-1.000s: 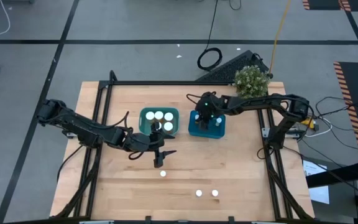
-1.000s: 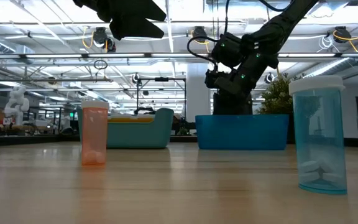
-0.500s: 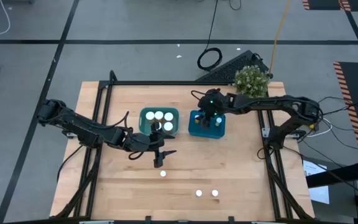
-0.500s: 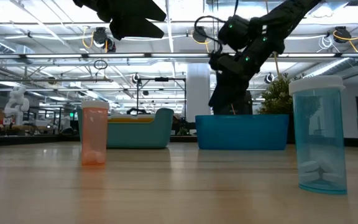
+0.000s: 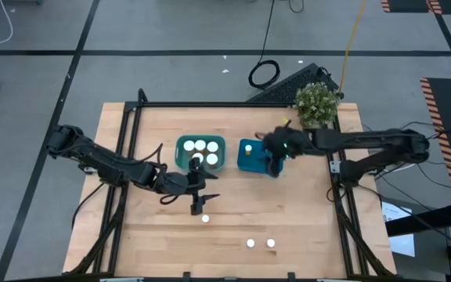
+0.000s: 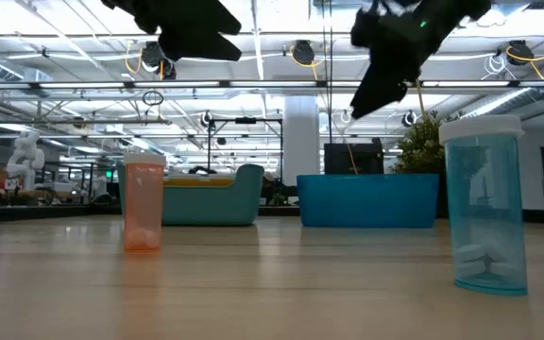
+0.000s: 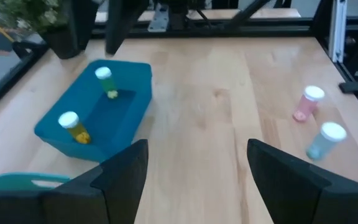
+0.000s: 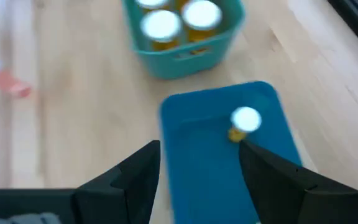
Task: Pick and place medicine bottles into bin by pill shape (circle, oval)
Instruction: Put the top small pink tablet bottle into the blue bin
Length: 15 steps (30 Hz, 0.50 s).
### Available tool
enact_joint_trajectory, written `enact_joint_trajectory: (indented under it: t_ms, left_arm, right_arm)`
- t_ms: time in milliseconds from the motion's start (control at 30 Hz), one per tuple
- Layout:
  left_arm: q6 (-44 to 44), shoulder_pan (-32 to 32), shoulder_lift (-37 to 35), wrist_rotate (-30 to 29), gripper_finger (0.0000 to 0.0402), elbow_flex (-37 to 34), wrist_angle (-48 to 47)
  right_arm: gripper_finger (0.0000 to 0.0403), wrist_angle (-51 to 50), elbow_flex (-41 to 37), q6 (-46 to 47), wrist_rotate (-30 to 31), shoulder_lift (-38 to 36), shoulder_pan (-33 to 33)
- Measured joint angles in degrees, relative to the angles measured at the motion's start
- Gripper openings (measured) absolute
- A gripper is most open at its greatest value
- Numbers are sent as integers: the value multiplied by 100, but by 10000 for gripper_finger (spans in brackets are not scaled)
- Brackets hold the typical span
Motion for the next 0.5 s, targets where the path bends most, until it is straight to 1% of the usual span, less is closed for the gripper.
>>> enact_joint_trajectory:
  t_ms: [167, 267, 367, 500]
  left_arm:
    - [-208, -302, 0, 16, 273, 0, -301]
    - [-369, -518, 0, 13, 273, 0, -446]
    - [-630, -784, 0, -23, 273, 0, -637]
    - [-1008, -1231, 0, -383, 273, 0, -982]
  right_arm:
    - [212, -127, 0, 60, 533, -275, 969]
    - [212, -133, 0, 46, 821, -326, 1425]
    - [212, -137, 0, 1, 949, -329, 1741]
    - [212, -140, 0, -74, 948, -329, 1966]
